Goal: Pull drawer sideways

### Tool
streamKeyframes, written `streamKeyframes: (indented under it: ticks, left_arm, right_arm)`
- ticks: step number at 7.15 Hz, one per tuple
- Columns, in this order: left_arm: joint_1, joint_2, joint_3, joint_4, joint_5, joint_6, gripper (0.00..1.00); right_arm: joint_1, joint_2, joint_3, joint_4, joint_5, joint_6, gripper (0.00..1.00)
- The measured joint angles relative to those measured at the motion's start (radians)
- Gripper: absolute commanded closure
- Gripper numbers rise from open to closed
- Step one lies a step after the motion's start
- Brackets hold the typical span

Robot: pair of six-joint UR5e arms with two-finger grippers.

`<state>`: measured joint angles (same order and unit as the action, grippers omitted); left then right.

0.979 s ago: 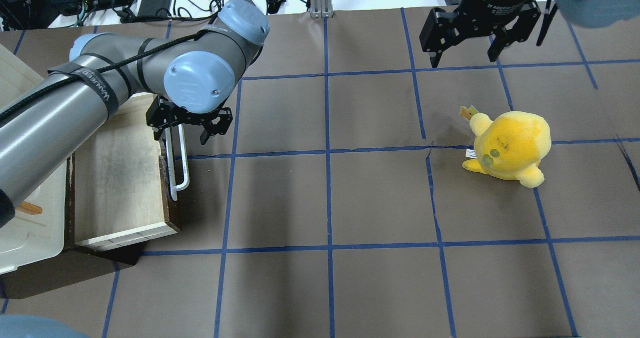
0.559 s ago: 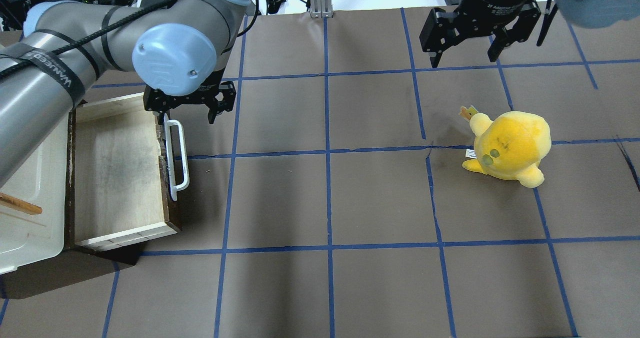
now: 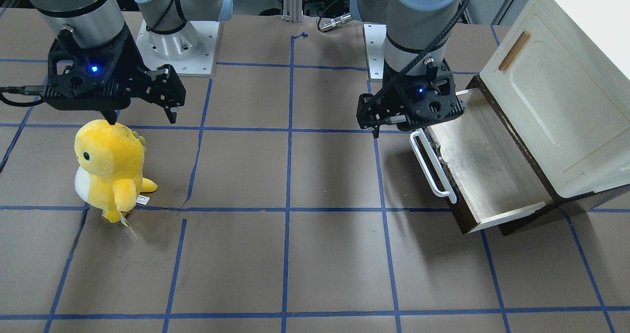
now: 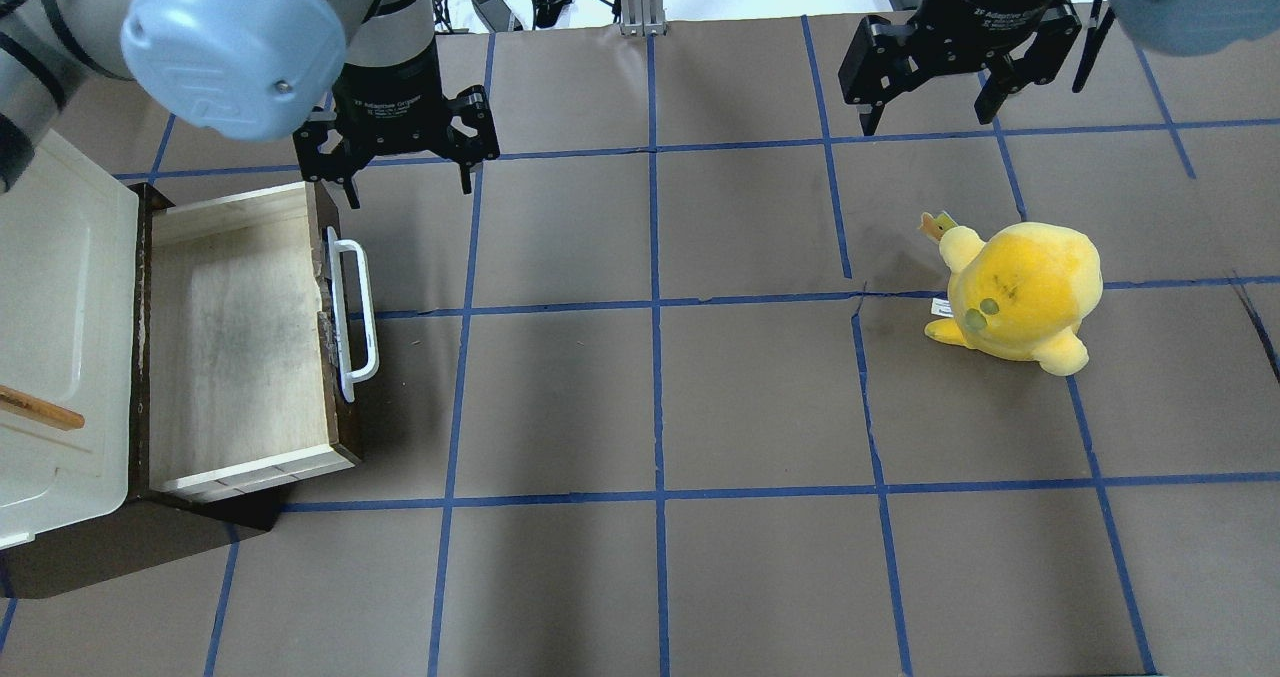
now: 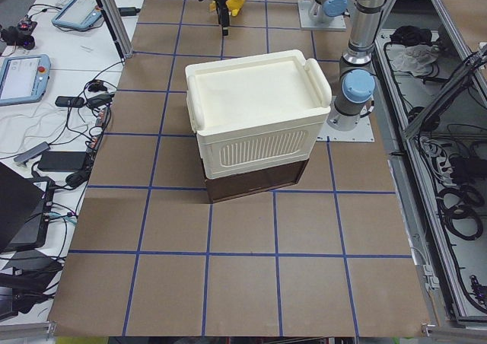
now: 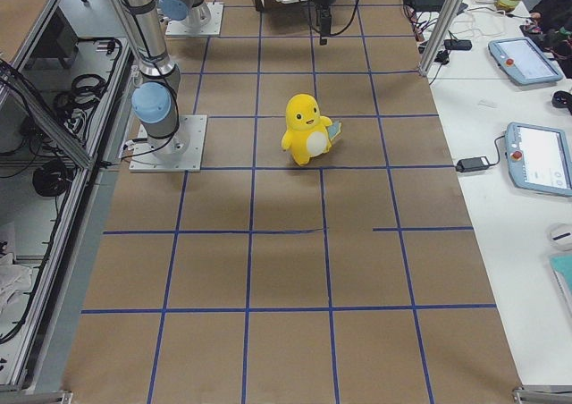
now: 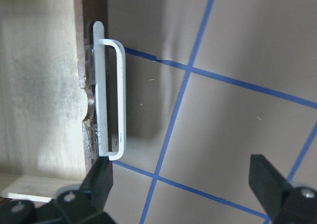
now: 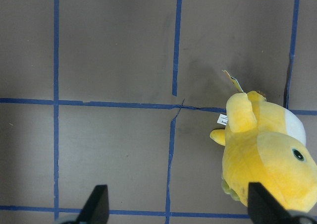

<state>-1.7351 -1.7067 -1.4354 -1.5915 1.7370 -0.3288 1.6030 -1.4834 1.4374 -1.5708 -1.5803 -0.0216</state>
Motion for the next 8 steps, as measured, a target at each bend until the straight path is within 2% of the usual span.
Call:
streamKeyframes:
  ticks: [5, 8]
  left_arm:
    - [0.123, 0.091, -0.029, 0.025, -0.074, 0.354, 0.0]
    - [0.203, 0.123, -0.092, 0.04, -0.13, 0.457, 0.0]
  right_arm:
    - [0.0, 0.0, 0.0, 0.0, 0.0, 0.0, 0.0]
    - [0.0, 0.0, 0.0, 0.0, 0.0, 0.0, 0.0]
